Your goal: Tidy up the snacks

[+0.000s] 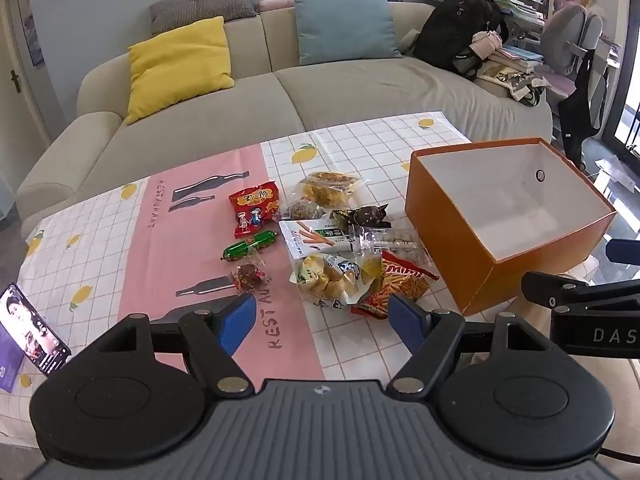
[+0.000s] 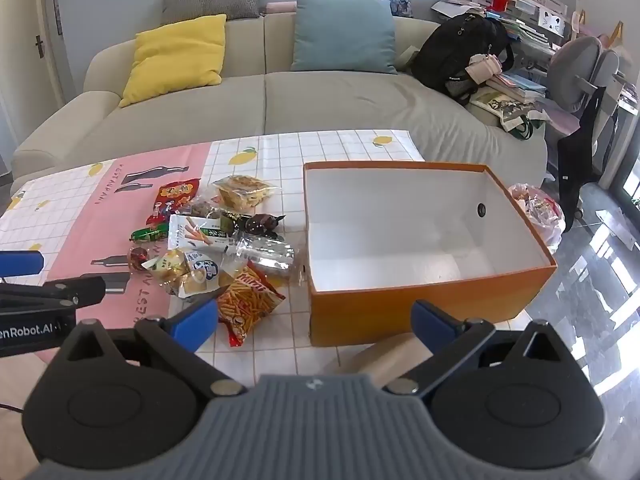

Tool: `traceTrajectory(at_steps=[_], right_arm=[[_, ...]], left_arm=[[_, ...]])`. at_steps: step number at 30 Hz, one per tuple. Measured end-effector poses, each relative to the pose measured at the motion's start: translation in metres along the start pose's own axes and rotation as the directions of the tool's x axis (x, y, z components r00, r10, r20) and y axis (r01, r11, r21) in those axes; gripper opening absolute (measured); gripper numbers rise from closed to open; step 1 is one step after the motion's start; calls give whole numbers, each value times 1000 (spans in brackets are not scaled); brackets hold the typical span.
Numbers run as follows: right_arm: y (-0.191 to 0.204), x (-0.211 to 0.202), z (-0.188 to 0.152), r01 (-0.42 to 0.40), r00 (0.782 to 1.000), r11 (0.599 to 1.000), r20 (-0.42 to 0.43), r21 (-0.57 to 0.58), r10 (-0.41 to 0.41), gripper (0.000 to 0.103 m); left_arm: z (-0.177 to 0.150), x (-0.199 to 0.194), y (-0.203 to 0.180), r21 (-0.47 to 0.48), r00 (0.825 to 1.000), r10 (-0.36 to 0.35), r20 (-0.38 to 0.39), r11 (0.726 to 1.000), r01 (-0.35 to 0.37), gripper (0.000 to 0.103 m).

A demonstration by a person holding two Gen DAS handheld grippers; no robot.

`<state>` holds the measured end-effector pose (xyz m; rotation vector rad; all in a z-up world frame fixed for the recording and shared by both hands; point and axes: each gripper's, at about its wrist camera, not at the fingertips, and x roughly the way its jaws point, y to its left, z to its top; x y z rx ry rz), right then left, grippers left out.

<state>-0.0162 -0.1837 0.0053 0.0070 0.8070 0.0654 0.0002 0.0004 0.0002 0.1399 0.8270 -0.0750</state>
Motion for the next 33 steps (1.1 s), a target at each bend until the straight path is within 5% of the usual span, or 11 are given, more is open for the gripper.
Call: traceTrajectory(at_steps=[33], right_arm=[[3, -2, 0, 11, 1000, 1000, -2, -11, -11, 100]], left_arm=[[2, -4, 0, -24, 999, -39, -4, 999, 39, 83]])
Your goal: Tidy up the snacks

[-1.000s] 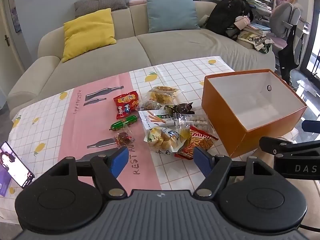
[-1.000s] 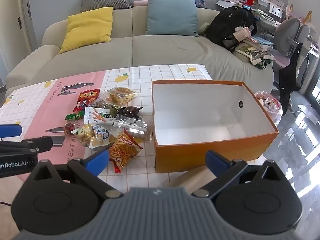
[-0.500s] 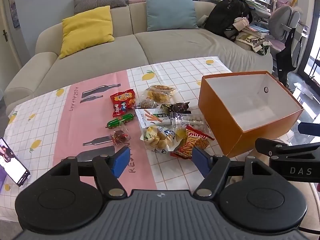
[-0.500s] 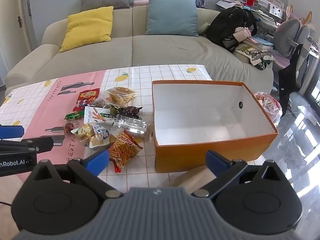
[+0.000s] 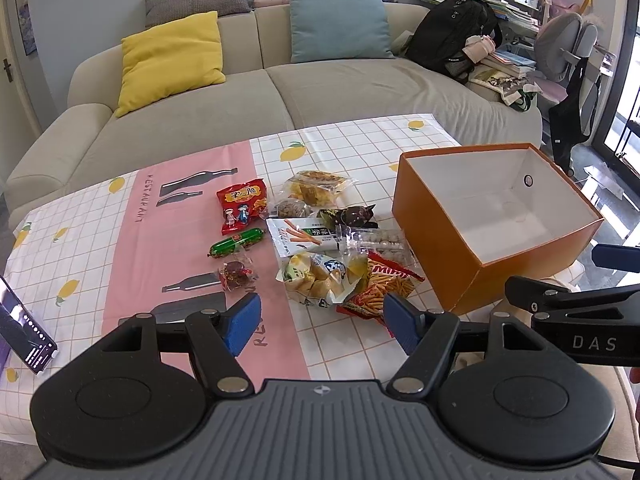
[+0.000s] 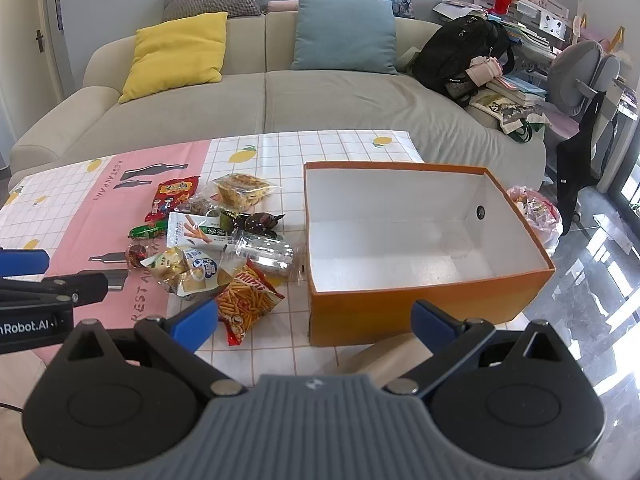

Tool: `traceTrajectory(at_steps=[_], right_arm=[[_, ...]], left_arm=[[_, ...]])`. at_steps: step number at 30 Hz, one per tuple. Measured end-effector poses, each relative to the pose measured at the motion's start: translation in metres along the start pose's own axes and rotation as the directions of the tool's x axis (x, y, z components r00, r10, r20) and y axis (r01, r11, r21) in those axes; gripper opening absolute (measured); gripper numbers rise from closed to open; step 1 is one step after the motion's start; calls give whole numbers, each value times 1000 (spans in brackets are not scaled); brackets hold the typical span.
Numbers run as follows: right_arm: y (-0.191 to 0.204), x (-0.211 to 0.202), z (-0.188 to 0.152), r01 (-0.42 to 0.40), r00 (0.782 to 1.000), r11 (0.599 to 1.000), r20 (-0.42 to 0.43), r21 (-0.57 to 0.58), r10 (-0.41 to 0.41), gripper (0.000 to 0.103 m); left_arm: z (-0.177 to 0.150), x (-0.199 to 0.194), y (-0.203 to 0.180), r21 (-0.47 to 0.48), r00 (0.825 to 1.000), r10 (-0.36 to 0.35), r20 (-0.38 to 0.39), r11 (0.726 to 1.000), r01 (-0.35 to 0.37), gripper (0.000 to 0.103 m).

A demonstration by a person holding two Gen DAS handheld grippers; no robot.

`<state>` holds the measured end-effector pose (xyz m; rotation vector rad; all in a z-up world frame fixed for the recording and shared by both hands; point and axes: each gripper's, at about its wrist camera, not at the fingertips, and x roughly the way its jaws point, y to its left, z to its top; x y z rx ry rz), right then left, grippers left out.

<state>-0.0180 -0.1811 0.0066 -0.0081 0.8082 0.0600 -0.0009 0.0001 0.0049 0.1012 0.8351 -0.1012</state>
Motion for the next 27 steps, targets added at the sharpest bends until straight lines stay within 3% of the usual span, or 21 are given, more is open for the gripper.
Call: traceTrajectory(at_steps=[27], right_arm=[[1, 4, 1, 9, 1000, 1000, -4, 0, -9, 100]], left_arm=[[0, -2, -5, -1, 1000, -2, 0, 1000, 2, 82]])
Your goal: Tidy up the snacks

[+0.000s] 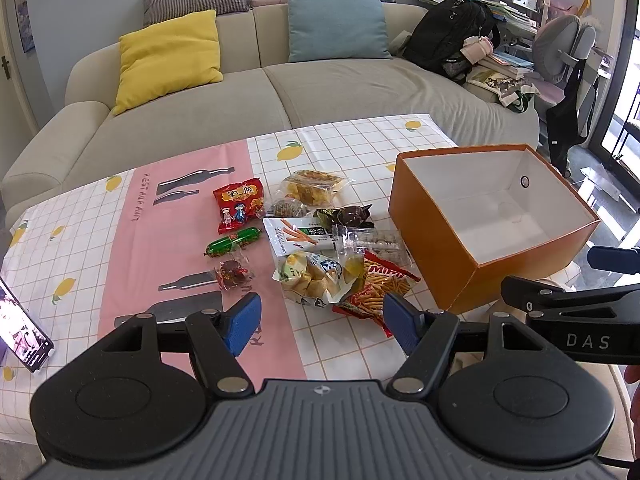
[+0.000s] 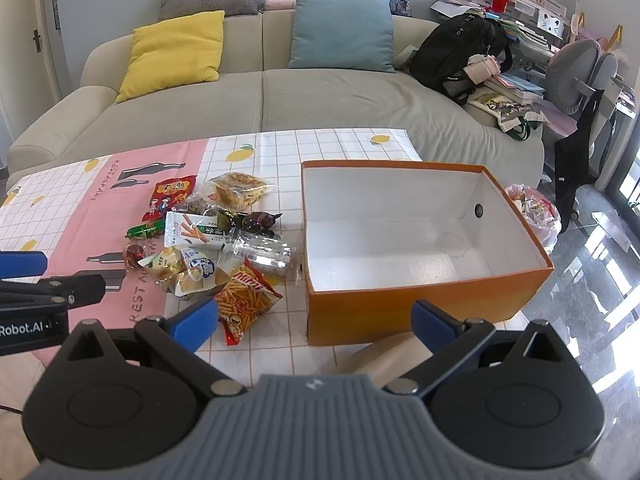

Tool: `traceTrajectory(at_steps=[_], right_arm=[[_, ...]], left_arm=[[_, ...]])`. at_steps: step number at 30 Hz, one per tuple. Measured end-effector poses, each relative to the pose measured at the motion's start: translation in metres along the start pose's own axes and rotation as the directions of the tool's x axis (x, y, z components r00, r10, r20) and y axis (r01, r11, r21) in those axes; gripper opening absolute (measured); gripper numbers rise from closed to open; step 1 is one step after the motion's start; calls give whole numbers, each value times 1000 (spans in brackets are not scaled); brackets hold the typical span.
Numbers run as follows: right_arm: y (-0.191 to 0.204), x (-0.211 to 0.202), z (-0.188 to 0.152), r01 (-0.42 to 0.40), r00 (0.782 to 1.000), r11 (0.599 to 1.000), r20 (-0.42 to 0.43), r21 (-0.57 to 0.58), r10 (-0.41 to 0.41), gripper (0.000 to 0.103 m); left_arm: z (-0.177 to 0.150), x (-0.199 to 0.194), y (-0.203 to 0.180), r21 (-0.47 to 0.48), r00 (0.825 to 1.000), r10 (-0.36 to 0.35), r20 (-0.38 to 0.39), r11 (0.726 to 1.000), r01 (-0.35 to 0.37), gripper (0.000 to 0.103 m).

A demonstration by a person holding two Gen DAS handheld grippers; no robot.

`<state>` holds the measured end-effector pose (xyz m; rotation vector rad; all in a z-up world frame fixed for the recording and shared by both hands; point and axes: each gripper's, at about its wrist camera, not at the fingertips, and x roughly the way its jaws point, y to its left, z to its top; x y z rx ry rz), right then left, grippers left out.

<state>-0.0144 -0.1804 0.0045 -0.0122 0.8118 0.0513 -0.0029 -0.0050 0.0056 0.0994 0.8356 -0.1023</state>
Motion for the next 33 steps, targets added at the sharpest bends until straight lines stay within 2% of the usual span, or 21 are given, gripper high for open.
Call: traceTrajectory(at_steps=[33], right_arm=[[-1, 1, -1, -2, 1000, 1000, -4, 4, 2, 100]], left_arm=[[0, 0, 3, -3, 1000, -4, -1, 1000, 4, 82]])
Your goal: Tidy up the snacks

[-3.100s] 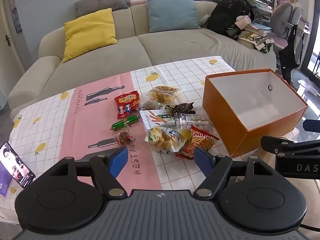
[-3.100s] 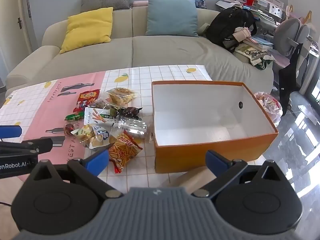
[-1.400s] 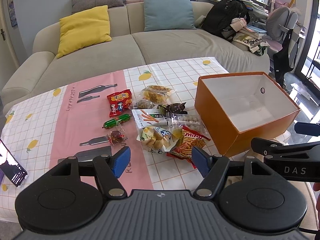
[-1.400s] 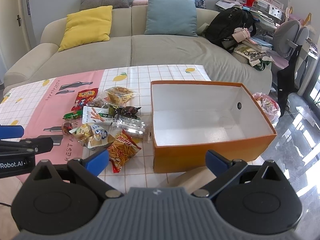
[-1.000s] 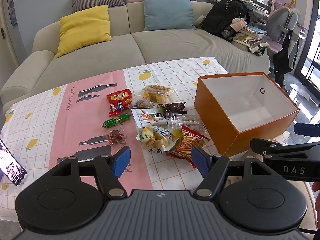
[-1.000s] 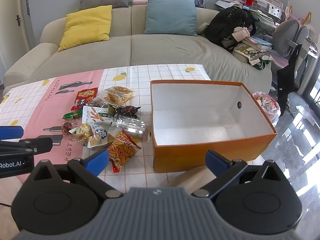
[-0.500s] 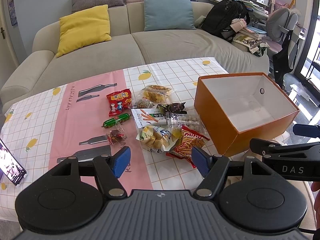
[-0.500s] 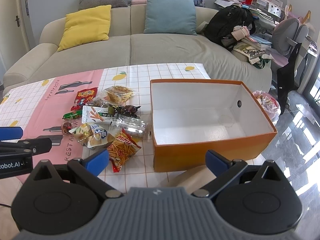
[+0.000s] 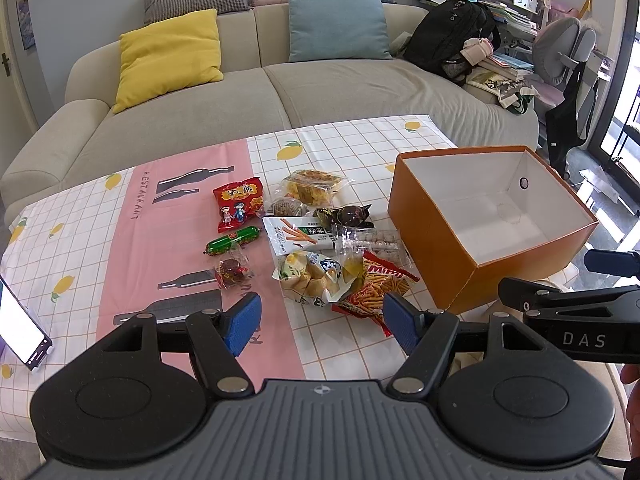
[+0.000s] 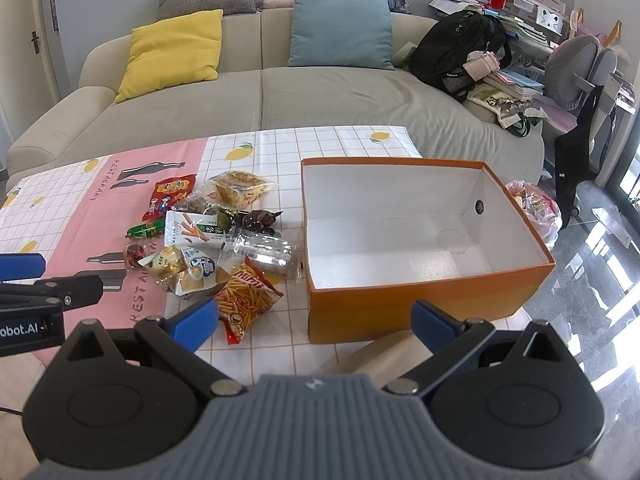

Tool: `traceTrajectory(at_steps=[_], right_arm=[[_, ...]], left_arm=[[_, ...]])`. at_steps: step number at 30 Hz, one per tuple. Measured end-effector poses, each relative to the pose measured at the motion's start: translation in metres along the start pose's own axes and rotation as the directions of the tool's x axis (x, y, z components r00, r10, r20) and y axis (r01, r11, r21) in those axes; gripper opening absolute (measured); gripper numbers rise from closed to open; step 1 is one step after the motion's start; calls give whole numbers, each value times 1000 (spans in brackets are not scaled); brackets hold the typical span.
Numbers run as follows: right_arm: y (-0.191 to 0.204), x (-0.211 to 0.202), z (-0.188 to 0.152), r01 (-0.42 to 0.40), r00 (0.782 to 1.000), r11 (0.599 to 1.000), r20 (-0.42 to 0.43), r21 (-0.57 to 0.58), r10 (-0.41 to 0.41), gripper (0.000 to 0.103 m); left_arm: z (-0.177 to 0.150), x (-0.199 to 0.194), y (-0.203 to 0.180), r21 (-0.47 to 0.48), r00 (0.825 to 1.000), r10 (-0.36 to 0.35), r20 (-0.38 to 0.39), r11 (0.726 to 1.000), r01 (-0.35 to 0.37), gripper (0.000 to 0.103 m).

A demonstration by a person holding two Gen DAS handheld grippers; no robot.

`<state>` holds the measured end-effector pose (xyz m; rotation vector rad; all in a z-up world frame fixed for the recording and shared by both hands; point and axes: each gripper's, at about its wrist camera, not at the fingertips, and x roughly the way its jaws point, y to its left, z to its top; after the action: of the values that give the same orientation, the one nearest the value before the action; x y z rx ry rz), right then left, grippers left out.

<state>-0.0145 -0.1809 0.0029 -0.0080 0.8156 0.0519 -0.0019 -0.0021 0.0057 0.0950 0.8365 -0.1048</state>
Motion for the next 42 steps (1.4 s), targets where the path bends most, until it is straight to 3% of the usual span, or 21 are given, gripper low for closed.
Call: traceTrajectory(at_steps=[14, 22, 27, 35, 39, 42], right_arm=[[2, 5, -3, 1, 1000, 1000, -1, -3, -1, 100], [11, 18, 0, -8, 1000, 1000, -8, -8, 8, 100], [21, 32, 5, -16, 999, 999, -38, -33, 14, 100], [37, 58, 15, -44, 997, 996, -60, -82, 39, 99], [47, 72, 21, -62, 997, 992, -60, -113, 56, 83], [54, 82, 23, -91, 995, 985, -41, -148, 86, 69]], left_arm=[[0, 0, -4, -11, 1000, -25, -2, 1000, 25, 82], [2, 6, 7, -37, 999, -42, 6, 998, 42, 74], [6, 20, 23, -77, 997, -78, -22, 994, 76, 61], [14, 46, 46, -106, 993, -102, -62, 990, 95, 56], [17, 60, 51, -100, 991, -111, -80, 990, 103, 45], [19, 72, 54, -100, 989, -121, -86, 989, 112, 45]])
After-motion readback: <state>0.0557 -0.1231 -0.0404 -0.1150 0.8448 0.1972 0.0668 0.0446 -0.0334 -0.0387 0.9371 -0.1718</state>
